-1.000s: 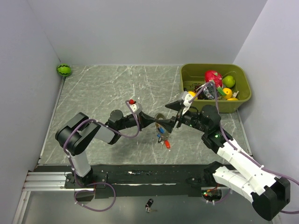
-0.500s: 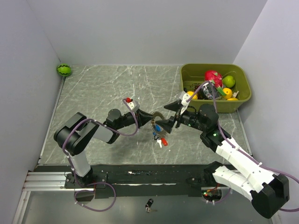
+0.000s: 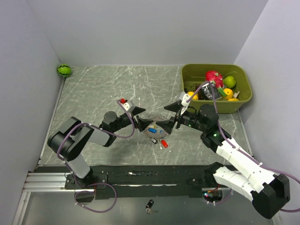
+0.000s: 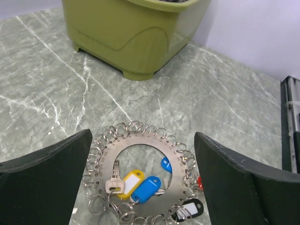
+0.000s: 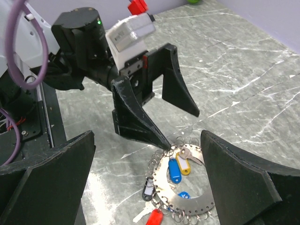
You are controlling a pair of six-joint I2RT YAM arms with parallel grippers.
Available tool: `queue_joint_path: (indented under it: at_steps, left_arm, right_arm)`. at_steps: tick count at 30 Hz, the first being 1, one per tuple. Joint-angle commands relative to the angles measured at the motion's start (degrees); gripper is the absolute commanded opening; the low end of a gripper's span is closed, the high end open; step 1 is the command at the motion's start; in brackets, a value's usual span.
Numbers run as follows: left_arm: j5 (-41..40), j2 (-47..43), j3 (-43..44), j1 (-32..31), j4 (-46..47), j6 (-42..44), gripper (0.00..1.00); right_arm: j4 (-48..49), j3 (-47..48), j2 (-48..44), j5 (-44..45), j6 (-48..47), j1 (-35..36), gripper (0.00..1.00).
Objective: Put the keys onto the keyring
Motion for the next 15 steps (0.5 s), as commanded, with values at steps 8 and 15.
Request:
queue_joint_path:
  at_steps: [8,15]
  left_arm:
    - [2.84,-1.75,-5.29,5.55,24.05,-12.12,0.96]
    - [1.36,0.02,-6.43,8.71,31.81,-19.34,0.96]
  right_arm:
    - [1.87,1.68,0.17,-0.76,0.40,0.11,1.00]
    - [1.17,1.60,-0.27,-0.40,0.23,0.02,1.00]
